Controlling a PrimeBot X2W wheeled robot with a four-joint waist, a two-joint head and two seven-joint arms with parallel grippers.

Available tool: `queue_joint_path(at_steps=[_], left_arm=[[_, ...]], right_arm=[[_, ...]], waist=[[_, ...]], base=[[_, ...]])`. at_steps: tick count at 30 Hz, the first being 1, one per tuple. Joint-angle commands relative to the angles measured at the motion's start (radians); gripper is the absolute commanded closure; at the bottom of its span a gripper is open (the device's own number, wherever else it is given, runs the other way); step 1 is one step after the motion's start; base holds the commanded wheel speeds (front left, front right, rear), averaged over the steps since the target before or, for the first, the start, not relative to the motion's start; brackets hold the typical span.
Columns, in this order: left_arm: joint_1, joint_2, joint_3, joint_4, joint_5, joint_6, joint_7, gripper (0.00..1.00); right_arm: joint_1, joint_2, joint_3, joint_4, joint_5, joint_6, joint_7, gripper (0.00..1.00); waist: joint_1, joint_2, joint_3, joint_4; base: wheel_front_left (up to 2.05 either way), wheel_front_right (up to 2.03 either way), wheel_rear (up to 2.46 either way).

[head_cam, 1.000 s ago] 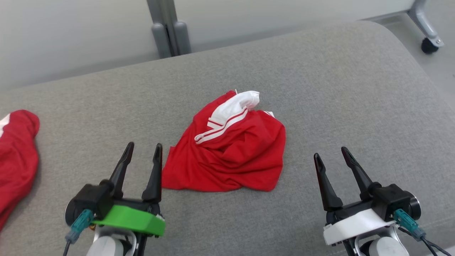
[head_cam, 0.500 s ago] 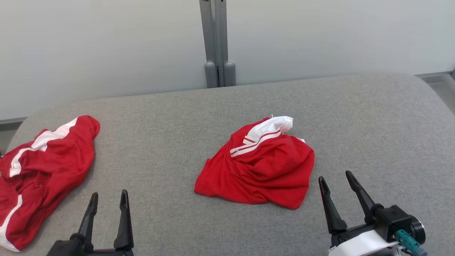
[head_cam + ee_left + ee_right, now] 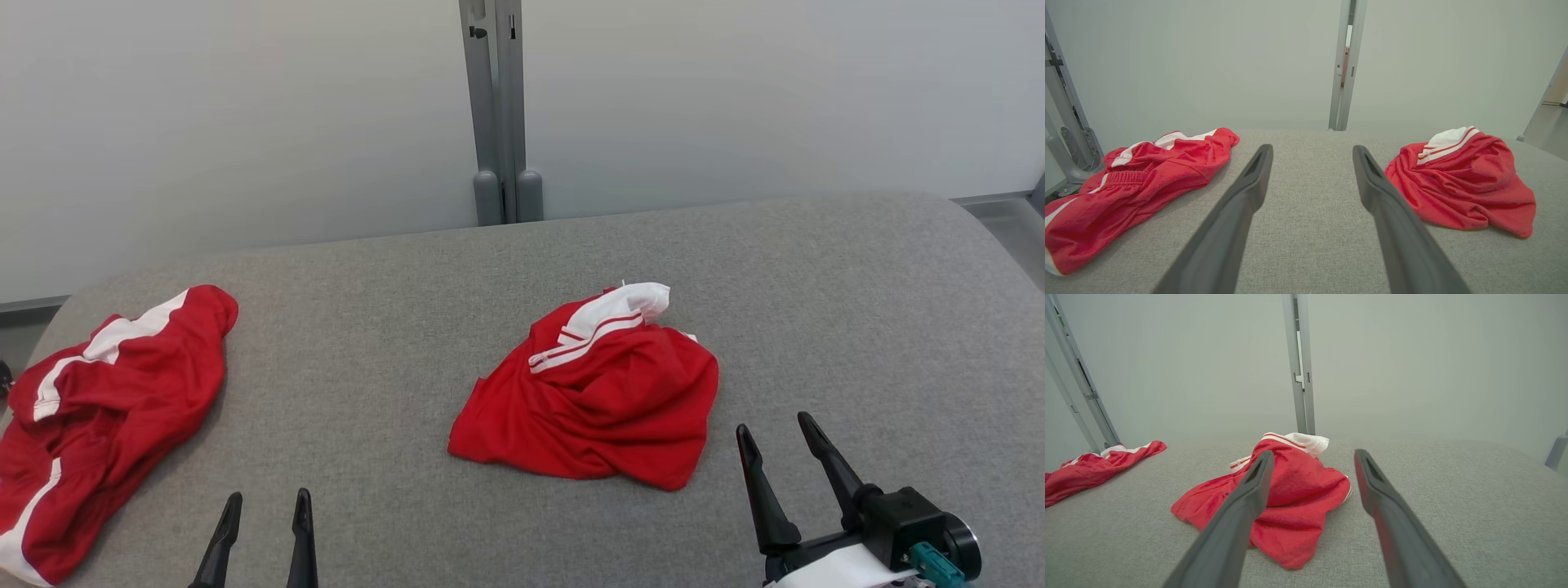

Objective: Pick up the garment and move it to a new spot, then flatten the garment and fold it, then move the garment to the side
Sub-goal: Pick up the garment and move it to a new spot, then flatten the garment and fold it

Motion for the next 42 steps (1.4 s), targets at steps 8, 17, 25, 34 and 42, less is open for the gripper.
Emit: queue_joint_path(at_steps=[8,17,25,34,42], left_arm=[[0.008,0.0,-0.01,0.006,-0.01,0.012,-0.001,0.0],[0.003,0.0,-0.021,0.016,-0.003,0.011,-0.001,0.0],[-0.005,0.0,-0.04,0.02,0.004,0.007,-0.001,0.0],[-0.013,0.0,-0.043,0.03,-0.006,0.012,-0.001,0.0],[-0.018,0.0,-0.046,0.029,-0.006,0.012,-0.001,0.0]], right_arm=[[0.006,-0.002,0.0,0.001,0.005,-0.001,0.0,0.0],[0.0,-0.002,-0.001,0.004,0.003,-0.001,0.0,0.0],[-0.006,-0.002,-0.001,0.008,0.001,-0.001,0.0,0.0],[0.0,-0.002,0.004,0.012,-0.006,-0.001,0.0,0.0],[-0.002,-0.002,0.005,0.01,-0.008,-0.001,0.0,0.0]], waist=[[0.0001,0.0,0.011,0.006],[0.0001,0.0,0.014,0.019],[0.0001,0.0,0.018,0.023],[0.0001,0.0,0.01,0.02],[0.0001,0.0,0.015,0.025]], base=[[0.0,0.0,0.0],[0.0,0.0,0.0],[0.0,0.0,0.0],[0.0,0.0,0.0],[0.0,0.0,0.0]])
